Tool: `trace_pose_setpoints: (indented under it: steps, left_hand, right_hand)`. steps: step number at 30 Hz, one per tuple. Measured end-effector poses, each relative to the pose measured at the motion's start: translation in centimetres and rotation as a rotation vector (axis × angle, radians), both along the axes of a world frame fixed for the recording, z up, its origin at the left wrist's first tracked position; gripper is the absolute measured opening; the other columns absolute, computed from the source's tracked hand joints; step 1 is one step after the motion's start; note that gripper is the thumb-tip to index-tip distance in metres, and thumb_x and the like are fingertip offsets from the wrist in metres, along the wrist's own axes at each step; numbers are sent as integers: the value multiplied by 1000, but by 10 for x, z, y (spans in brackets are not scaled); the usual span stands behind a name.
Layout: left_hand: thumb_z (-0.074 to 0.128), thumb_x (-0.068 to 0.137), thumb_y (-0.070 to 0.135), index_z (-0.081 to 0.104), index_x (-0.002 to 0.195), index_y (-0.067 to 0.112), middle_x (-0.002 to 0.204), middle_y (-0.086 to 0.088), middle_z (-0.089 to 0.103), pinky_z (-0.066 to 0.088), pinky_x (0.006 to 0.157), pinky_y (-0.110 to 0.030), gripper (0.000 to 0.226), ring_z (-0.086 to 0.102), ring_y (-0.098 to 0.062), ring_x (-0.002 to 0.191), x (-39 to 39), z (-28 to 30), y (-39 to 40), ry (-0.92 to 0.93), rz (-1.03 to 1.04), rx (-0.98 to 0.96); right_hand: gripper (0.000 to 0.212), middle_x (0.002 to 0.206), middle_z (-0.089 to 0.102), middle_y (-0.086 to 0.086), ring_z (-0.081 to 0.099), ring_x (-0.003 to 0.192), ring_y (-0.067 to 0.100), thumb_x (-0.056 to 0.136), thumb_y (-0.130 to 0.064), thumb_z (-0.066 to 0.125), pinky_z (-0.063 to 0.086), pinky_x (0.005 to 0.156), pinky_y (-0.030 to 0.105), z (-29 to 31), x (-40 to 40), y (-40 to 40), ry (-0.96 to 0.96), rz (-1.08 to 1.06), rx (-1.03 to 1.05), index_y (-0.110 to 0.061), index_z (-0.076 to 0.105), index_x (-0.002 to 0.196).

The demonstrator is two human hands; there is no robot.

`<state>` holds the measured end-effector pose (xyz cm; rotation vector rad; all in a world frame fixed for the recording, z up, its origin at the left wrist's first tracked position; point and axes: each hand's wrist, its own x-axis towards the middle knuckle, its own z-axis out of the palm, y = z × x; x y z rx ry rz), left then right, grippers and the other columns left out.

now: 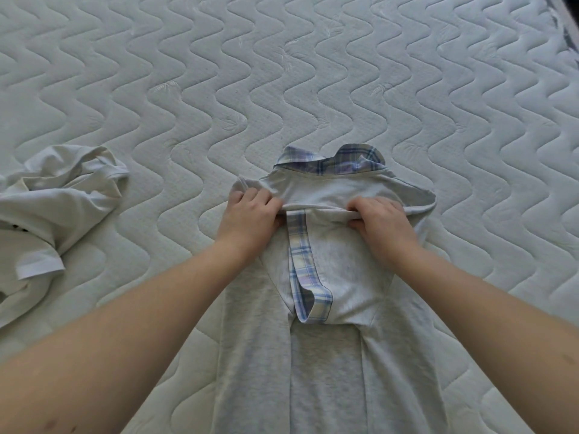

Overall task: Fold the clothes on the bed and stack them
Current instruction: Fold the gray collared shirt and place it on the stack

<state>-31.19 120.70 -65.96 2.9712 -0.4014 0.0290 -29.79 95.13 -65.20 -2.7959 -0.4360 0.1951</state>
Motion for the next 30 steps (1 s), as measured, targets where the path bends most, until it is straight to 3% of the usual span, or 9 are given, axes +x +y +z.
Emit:
trace_pose_setpoints:
  steps: [6, 9, 11, 14, 17, 20, 23, 26, 30]
  left_hand:
    - [52, 99, 31, 66, 108, 7, 106, -16, 60, 41, 82, -41, 29, 55, -35, 100, 24, 16, 8, 38, 202, -322]
    - [58, 95, 36, 66, 112, 14, 116, -13, 60, 37, 90, -42, 29, 51, -35, 112, 53, 23, 19, 7, 323, -164]
    - [58, 94, 43, 65, 114, 20, 120, -10, 61, 37, 93, -41, 31, 50, -32, 117, 72, 27, 23, 160, 396, -56]
    - [61, 91, 49, 67, 102, 22, 109, -6, 66, 43, 88, -37, 30, 57, -28, 108, 89, 29, 24, 443, 369, -8]
    - [66, 87, 52, 64, 86, 25, 93, -2, 63, 49, 89, -37, 27, 58, -26, 97, 97, 36, 22, 562, 303, 44]
    - [68, 86, 37, 70, 91, 19, 84, -2, 61, 51, 86, -35, 19, 58, -26, 89, 101, 44, 16, 574, 247, 110]
    - [66, 87, 24, 74, 103, 12, 98, -9, 70, 50, 80, -31, 21, 64, -29, 97, 104, 47, 15, 560, 263, 76]
    - [64, 91, 27, 72, 109, 11, 111, -13, 69, 48, 86, -32, 25, 62, -32, 107, 108, 47, 23, 535, 299, 91]
    - [64, 92, 33, 71, 104, 12, 109, -12, 68, 45, 82, -31, 25, 60, -31, 105, 107, 39, 30, 519, 293, 48]
  right_hand:
    - [18, 111, 63, 0, 50, 112, 23, 102, -30, 44, 23, 97, 34, -1, 9, -3, 52, 29, -184, -20, 57, 107]
    - [16, 115, 60, 0, 47, 114, 23, 102, -30, 44, 22, 97, 34, 0, 12, -6, 88, 87, -210, -21, 55, 110]
    - [19, 114, 59, 0, 47, 112, 24, 98, -31, 52, 25, 95, 34, 1, 10, -8, 58, 49, -163, -21, 56, 114]
    - [28, 116, 57, 0, 48, 113, 23, 94, -37, 58, 27, 93, 36, 1, 6, -7, 71, -29, -179, -22, 56, 118]
    - [22, 113, 61, 0, 47, 111, 24, 98, -39, 50, 23, 95, 36, -1, 9, -5, 91, -1, -245, -21, 58, 107]
    - [23, 113, 61, 0, 46, 113, 24, 100, -38, 45, 20, 98, 35, 2, 12, -7, 96, 48, -286, -19, 57, 106]
    - [23, 111, 59, -1, 45, 114, 23, 101, -39, 45, 19, 97, 35, 10, 13, -12, 100, 100, -320, -19, 55, 105]
    - [24, 108, 60, -1, 48, 109, 23, 100, -42, 46, 24, 96, 36, 20, 14, -14, 119, 141, -356, -20, 55, 103]
    - [19, 109, 60, -2, 48, 110, 23, 100, -38, 47, 27, 97, 37, 27, 14, -10, 135, 129, -430, -21, 55, 105]
